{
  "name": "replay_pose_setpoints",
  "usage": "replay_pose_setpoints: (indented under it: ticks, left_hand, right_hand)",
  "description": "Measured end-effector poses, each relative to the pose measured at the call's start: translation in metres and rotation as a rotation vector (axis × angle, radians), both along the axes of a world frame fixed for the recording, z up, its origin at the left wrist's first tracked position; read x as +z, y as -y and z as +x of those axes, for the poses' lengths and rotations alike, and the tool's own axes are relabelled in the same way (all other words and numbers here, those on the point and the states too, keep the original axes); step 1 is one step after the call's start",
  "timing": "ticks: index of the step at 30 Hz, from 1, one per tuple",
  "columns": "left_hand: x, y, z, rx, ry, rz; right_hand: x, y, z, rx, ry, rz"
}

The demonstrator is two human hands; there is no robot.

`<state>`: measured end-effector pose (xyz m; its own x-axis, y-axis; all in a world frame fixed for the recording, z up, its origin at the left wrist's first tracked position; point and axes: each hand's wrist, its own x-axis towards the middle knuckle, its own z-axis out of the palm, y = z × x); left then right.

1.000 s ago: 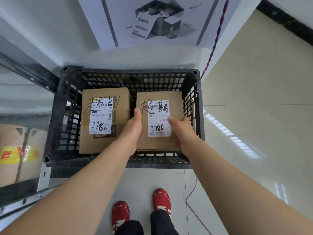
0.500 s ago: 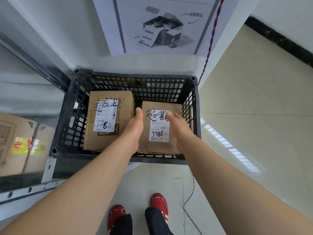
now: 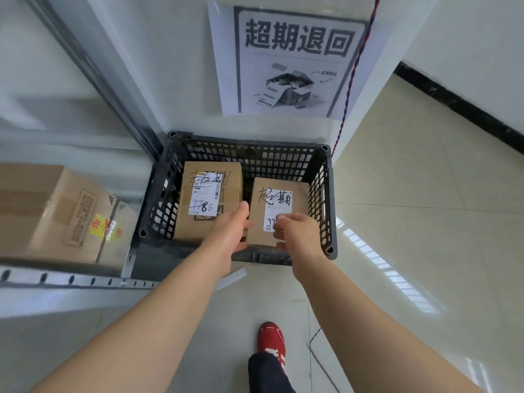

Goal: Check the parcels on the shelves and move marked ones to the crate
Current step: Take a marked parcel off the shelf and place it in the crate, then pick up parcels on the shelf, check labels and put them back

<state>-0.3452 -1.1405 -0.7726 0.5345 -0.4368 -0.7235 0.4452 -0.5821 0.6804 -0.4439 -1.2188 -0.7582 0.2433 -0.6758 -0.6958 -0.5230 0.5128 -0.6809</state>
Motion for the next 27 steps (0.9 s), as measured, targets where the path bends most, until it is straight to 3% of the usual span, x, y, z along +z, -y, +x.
replay_pose_setpoints:
  ticks: [7,12,19,21,24,27]
  left_hand:
    - [0.073,-0.107,-0.019,-0.054,0.11,-0.045]
    - [0.129,-0.208,-0.019,0.064,0.186,-0.101]
    - [0.219,-0.339,0.002,0.257,0.338,-0.217]
    - [0.244,-0.374,0.012,0.269,0.475,-0.171]
    - [0.279,-0.421,0.035,0.26,0.783,0.032]
    - [0.309,-0.463,0.07,0.228,0.993,0.249]
  right_hand:
    - [0.06,-0.103,-0.001,0.077,0.101,-0.047]
    - [0.12,-0.197,0.007,0.212,0.171,-0.125]
    - [0.201,-0.329,0.04,0.488,0.413,-0.197]
    - [0.224,-0.362,0.054,0.677,0.435,-0.304]
    - [0.255,-0.399,0.08,1.001,0.414,-0.642]
    - [0.288,-0.426,0.116,1.134,0.379,-0.907]
